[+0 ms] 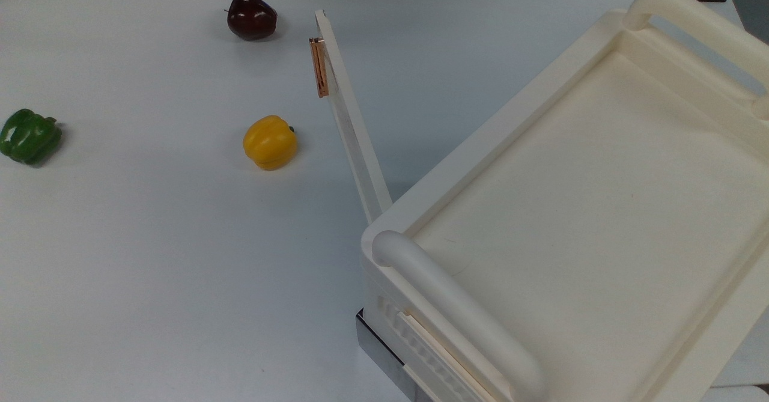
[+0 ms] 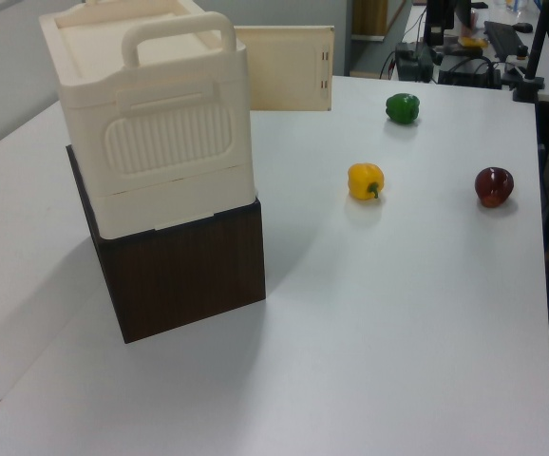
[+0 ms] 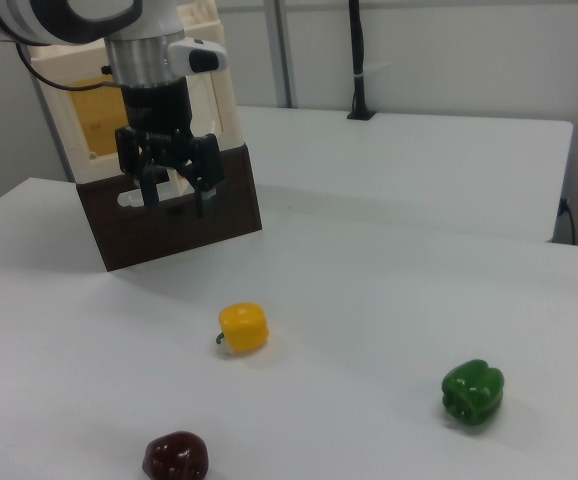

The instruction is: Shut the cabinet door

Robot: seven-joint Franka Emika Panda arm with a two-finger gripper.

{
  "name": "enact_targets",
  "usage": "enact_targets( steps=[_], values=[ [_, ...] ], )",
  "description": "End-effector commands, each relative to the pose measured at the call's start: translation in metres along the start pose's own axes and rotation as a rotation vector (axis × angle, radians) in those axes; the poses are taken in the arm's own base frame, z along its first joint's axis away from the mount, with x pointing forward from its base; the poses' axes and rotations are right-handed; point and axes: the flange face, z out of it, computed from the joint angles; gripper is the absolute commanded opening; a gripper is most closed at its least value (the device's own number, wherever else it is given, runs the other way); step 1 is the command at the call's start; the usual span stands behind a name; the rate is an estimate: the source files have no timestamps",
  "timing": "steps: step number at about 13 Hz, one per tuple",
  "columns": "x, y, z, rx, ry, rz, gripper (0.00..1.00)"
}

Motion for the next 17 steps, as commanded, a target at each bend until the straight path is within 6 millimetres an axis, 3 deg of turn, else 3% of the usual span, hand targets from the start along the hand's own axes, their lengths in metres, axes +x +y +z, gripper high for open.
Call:
enact_targets(
  steps=[1, 11, 13, 14, 16, 17],
  values=[
    [-0.006, 0.002, -0.002, 0.011, 0.012, -0.023, 1.00],
    [-0.016, -0.003, 0.007, 0.048, -0.083, -0.126, 0.97],
    [-0.016, -0.003, 0.006, 0.048, -0.082, -0.129, 0.71],
    [-0.015, -0.003, 0.007, 0.050, -0.081, -0.129, 0.49],
    [-0.015, -0.004, 0.008, 0.052, -0.081, -0.131, 0.17],
    [-0.015, -0.004, 0.007, 0.056, -0.077, -0.132, 0.13]
  ],
)
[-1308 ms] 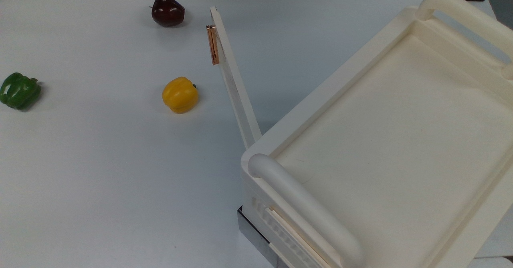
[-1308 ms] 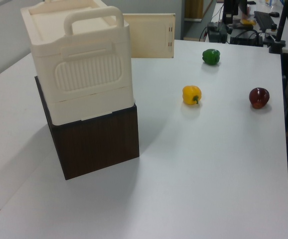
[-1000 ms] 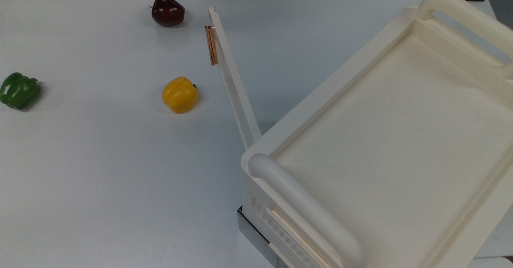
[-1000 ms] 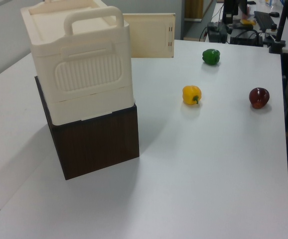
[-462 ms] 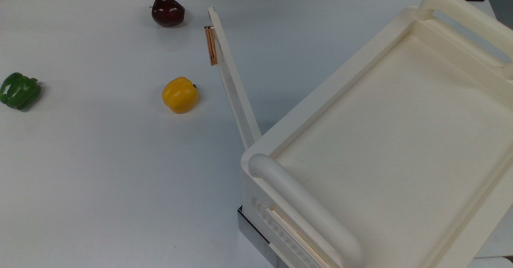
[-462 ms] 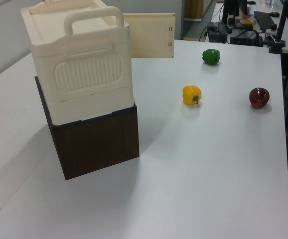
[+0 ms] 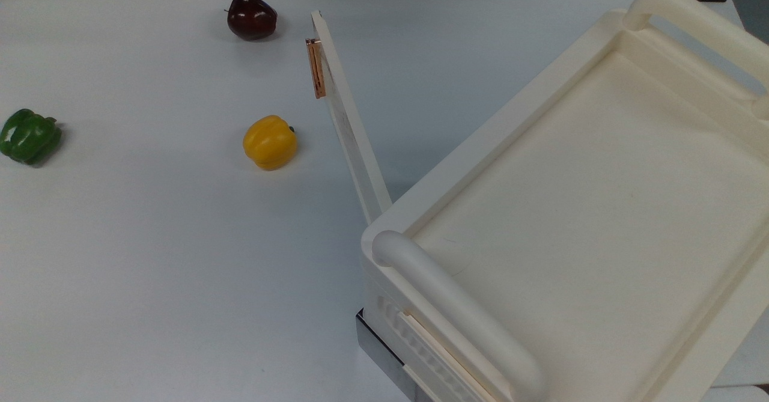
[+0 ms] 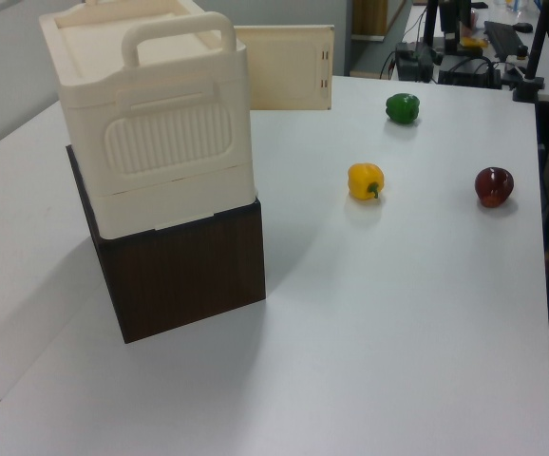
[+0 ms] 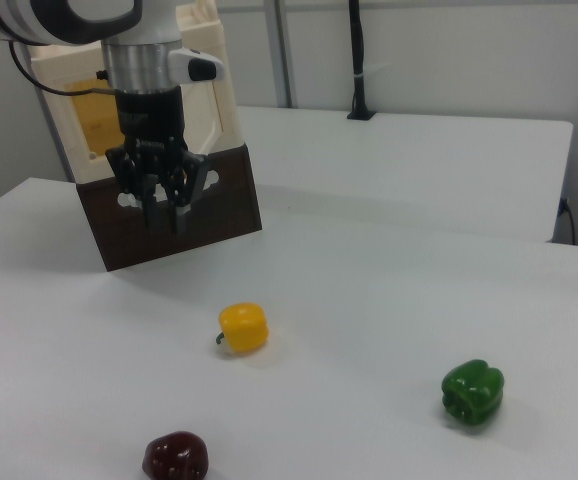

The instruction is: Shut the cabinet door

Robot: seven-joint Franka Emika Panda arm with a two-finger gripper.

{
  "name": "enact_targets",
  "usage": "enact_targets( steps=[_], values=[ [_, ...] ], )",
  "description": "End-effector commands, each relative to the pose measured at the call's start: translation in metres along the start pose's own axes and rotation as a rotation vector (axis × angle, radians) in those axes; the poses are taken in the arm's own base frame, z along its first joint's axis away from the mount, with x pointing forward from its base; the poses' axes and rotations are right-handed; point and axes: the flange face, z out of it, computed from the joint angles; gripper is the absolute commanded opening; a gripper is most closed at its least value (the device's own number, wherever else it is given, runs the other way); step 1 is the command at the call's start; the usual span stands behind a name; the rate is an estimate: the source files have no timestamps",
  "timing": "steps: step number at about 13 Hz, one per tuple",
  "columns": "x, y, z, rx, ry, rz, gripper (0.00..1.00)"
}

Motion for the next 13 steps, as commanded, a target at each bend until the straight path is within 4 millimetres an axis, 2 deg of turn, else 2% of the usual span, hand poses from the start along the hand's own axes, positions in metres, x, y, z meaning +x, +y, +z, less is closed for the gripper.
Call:
enact_targets(
  steps=[1, 5, 7, 9, 10, 13],
  values=[
    [-0.004, -0.003, 0.003, 0.054, 0.001, -0.025, 0.09],
    [0.003, -0.011, 0.002, 0.155, 0.045, 0.000, 0.02],
    [0.010, -0.001, -0.010, 0.218, 0.149, 0.183, 0.02],
    [0.022, -0.004, -0.019, 0.252, 0.234, 0.338, 0.02],
    [0.034, -0.006, -0.014, 0.262, 0.238, 0.408, 0.03],
    [0.049, -0.015, -0.029, 0.362, 0.339, 0.636, 0.05]
  ],
)
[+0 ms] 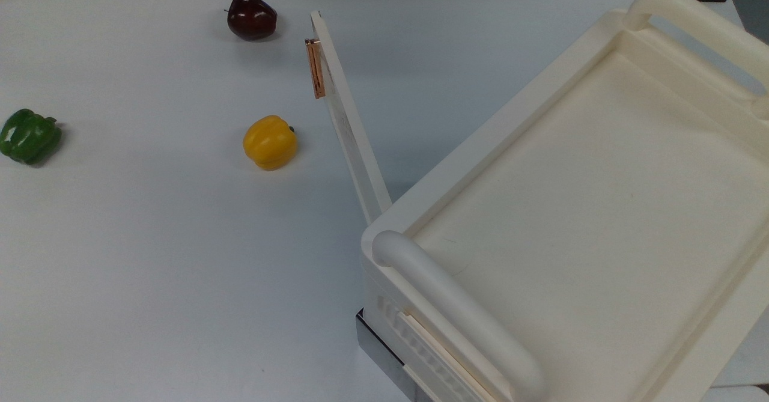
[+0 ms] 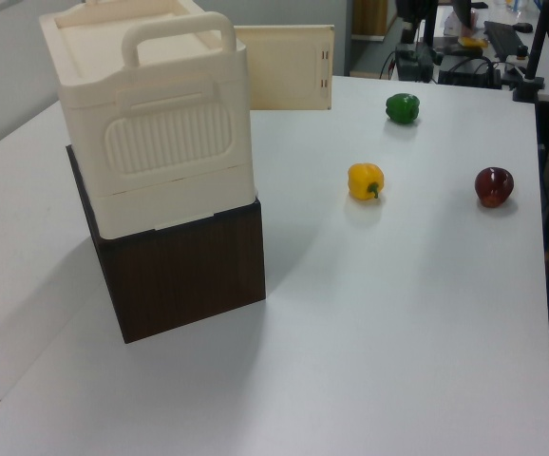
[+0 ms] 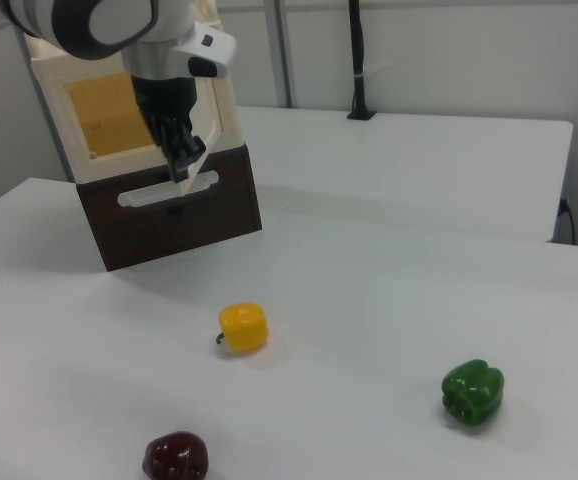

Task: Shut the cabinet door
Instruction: 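Move the gripper down beside the outer face of the open door, then push the door with the gripper, swinging it shut against the cabinet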

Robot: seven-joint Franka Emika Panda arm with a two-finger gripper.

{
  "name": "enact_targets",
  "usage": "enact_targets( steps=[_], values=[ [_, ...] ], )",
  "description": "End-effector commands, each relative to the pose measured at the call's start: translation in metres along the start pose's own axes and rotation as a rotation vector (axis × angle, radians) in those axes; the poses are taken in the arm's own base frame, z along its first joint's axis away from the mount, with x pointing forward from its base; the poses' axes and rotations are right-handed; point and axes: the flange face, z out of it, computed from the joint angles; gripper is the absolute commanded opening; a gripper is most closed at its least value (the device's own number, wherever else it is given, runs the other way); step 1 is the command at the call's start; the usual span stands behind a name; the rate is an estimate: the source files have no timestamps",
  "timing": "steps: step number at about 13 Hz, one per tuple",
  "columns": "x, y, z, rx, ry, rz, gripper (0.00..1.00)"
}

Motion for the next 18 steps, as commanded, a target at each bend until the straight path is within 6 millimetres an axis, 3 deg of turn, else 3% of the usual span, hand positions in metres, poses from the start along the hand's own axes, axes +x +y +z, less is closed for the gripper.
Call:
enact_targets(
  steps=[1, 4, 7, 9, 10, 11, 13, 16, 18],
  values=[
    [0.016, -0.031, 0.001, 0.110, 0.139, 0.279, 0.05],
    [0.044, -0.051, 0.000, 0.252, 0.327, 0.568, 0.05],
    [0.049, -0.076, 0.011, 0.307, 0.364, 0.613, 0.06],
    [0.043, -0.099, 0.014, 0.353, 0.364, 0.635, 0.07],
    [0.044, -0.109, 0.028, 0.340, 0.344, 0.622, 0.10],
    [0.037, -0.131, 0.040, 0.336, 0.322, 0.587, 0.11],
    [0.035, -0.142, 0.054, 0.334, 0.295, 0.580, 0.11],
    [0.028, -0.159, 0.054, 0.390, 0.246, 0.587, 0.11],
    [0.011, -0.190, 0.060, 0.409, 0.214, 0.547, 0.13]
  ],
)
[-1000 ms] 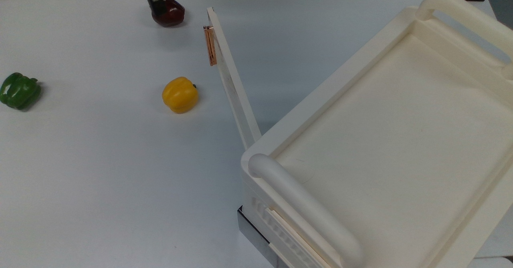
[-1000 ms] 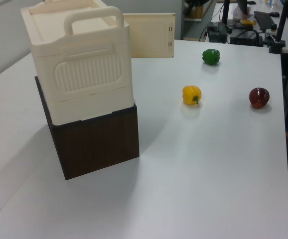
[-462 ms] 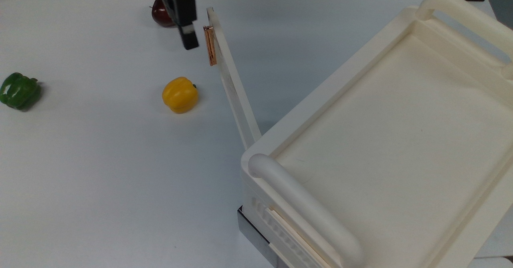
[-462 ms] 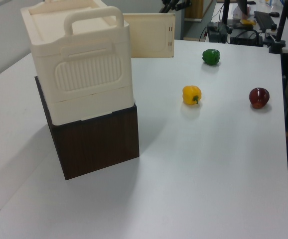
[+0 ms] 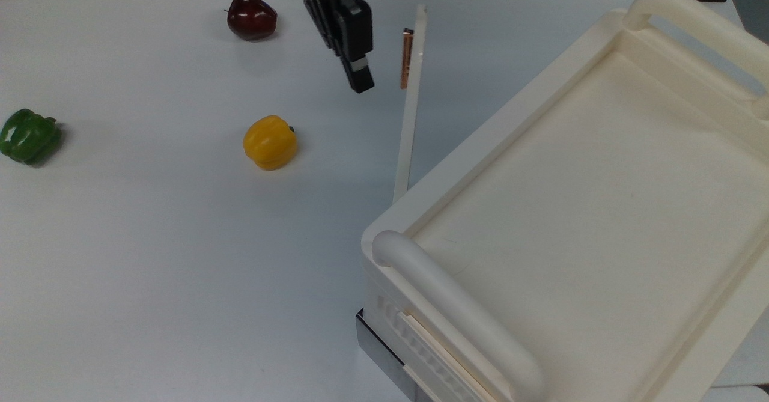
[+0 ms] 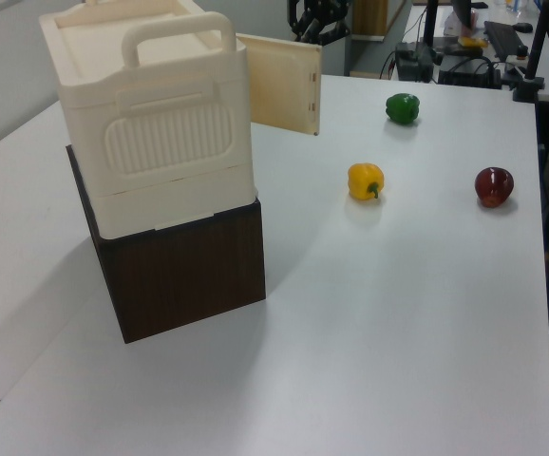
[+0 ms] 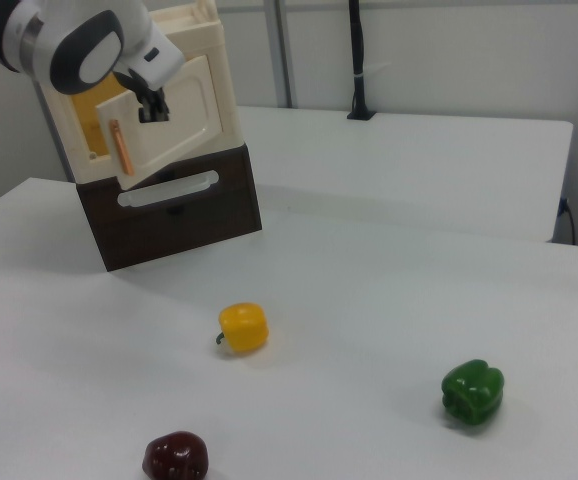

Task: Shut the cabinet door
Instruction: 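Push the door with the gripper, swinging it shut against the cabinet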

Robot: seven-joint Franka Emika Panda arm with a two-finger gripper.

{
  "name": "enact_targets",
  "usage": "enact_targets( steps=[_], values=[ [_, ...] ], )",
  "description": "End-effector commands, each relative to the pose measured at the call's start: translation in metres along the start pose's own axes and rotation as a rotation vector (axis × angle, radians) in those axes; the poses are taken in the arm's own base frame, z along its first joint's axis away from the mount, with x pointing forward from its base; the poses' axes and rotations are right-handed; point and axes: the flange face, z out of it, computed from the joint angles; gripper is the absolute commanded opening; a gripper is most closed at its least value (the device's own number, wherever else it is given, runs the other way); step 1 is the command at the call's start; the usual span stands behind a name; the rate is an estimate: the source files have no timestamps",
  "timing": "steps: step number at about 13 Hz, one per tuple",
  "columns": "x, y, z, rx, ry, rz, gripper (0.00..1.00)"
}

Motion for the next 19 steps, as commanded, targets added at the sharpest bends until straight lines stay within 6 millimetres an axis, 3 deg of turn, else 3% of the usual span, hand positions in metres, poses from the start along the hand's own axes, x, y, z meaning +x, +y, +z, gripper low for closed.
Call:
enact_targets(
  steps=[1, 3, 6, 9, 15, 16, 19],
  values=[
    [-0.045, -0.020, 0.011, 0.034, -0.053, -0.031, 0.13],
    [-0.059, -0.027, 0.033, 0.043, -0.108, -0.015, 0.13],
    [-0.061, -0.039, 0.034, 0.109, -0.105, 0.001, 0.16],
    [-0.071, -0.043, 0.057, 0.134, -0.092, -0.008, 0.17],
    [-0.081, -0.047, 0.074, 0.164, -0.077, -0.015, 0.21],
    [-0.081, -0.046, 0.079, 0.157, -0.079, -0.016, 0.26],
    [-0.082, -0.051, 0.078, 0.183, -0.068, -0.016, 0.29]
  ],
)
